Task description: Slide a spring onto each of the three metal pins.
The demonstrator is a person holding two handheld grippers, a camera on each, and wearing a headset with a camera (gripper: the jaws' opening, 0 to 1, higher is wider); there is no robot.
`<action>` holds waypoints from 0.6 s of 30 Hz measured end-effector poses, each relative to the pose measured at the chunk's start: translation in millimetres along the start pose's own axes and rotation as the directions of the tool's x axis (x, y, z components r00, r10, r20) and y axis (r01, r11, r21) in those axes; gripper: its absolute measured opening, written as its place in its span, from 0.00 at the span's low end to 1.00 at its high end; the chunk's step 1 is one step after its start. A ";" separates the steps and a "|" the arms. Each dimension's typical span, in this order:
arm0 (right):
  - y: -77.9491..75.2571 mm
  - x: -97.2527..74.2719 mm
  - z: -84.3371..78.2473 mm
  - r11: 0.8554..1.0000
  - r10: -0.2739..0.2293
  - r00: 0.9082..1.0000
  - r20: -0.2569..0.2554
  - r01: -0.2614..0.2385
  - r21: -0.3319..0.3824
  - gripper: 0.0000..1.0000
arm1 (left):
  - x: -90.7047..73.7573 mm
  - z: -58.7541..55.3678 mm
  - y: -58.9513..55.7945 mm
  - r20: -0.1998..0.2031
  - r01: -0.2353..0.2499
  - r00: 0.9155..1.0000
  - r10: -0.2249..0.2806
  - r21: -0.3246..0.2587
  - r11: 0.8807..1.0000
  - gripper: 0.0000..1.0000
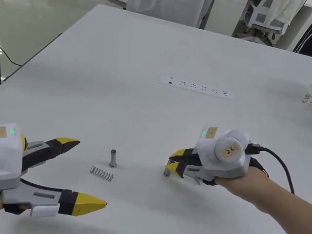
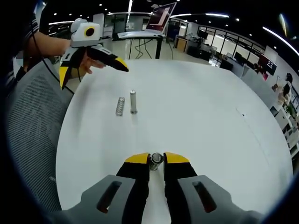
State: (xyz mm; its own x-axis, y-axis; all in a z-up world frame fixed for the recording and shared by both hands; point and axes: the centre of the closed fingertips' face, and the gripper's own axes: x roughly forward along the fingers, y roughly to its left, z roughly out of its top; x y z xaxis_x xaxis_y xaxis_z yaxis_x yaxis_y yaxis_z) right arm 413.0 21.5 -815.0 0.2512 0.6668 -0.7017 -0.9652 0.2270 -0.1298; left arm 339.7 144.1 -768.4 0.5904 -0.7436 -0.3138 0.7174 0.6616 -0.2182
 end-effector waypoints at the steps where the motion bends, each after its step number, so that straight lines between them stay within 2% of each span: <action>1: -0.2 -0.4 0.1 1.000 0.001 1.000 0.002 -0.001 0.003 0.09 | -0.1 0.1 0.2 0.000 -0.001 1.000 0.001 0.000 1.000 0.98; 10: -1.0 -8.3 7.1 1.000 -0.007 1.000 0.026 0.007 0.006 0.09 | 0.6 1.4 -0.7 0.000 0.000 1.000 0.000 0.003 1.000 0.98; 18: 2.9 -17.3 19.6 1.000 -0.005 0.997 0.072 0.003 0.019 0.10 | 2.6 2.7 -1.2 -0.003 0.004 1.000 -0.004 0.006 1.000 0.98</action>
State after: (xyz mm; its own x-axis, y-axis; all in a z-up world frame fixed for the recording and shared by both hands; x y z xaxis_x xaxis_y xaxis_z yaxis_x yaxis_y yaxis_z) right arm 407.3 24.6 -789.6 0.2603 0.7152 -0.6487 -0.9628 0.2427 -0.1188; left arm 341.3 141.1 -766.4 0.5865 -0.7458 -0.3159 0.7219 0.6582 -0.2135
